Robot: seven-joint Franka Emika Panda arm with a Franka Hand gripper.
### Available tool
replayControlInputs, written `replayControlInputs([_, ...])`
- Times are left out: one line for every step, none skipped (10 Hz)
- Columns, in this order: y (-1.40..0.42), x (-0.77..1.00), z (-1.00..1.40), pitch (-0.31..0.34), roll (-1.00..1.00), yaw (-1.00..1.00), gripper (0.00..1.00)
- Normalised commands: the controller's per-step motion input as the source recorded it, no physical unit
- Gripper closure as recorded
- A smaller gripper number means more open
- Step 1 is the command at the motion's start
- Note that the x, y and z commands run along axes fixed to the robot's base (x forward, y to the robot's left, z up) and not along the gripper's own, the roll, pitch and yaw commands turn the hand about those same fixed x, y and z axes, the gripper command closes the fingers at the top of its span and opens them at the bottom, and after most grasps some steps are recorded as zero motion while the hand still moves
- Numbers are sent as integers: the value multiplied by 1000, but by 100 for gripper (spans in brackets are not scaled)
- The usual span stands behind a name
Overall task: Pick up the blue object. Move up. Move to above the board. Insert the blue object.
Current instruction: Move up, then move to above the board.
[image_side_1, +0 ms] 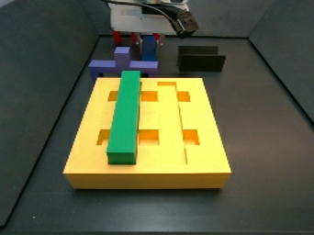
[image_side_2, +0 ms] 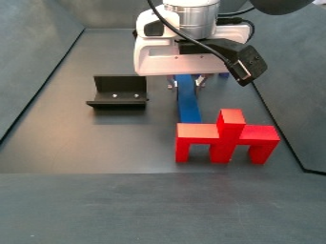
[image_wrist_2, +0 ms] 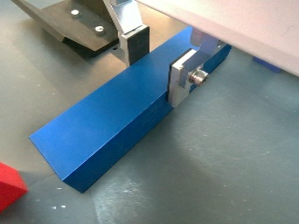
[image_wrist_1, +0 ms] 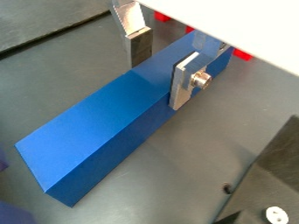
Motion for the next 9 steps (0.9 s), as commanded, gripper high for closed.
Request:
replayControlInputs([0, 0, 833, 0, 0, 0, 100])
replayControlInputs([35, 19, 812, -4, 2, 25, 100])
replayControlInputs([28, -12, 524, 8, -21, 31, 100])
replayControlInputs([7, 1, 215, -9, -44, 23, 100])
replayControlInputs([0, 0, 1400, 0, 0, 0, 100])
replayControlInputs([-7, -11, 1400, 14, 0, -9, 100])
replayControlInputs([-9, -33, 1400, 5, -33, -8, 100])
replayControlInputs([-1, -9, 1400, 4, -57, -8, 100])
replayControlInputs([-4, 12, 1400, 49, -67, -10, 100])
